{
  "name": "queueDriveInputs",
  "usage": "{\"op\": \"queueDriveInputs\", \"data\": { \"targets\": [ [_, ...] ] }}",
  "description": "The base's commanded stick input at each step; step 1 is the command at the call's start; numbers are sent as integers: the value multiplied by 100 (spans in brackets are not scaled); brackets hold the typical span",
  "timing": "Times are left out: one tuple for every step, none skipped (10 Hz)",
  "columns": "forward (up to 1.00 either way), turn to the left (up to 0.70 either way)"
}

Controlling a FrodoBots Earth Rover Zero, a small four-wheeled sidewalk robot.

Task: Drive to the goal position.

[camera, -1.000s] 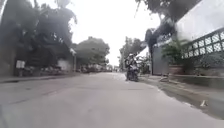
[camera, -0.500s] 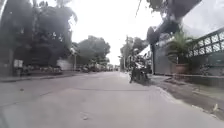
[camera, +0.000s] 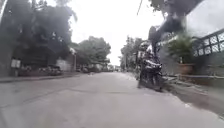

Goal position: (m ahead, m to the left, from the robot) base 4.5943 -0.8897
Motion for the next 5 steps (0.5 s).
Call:
{"op": "queueDriveInputs", "data": {
  "targets": [
    [50,0],
    [50,0],
    [50,0],
    [50,0],
    [50,-11]
  ]
}}
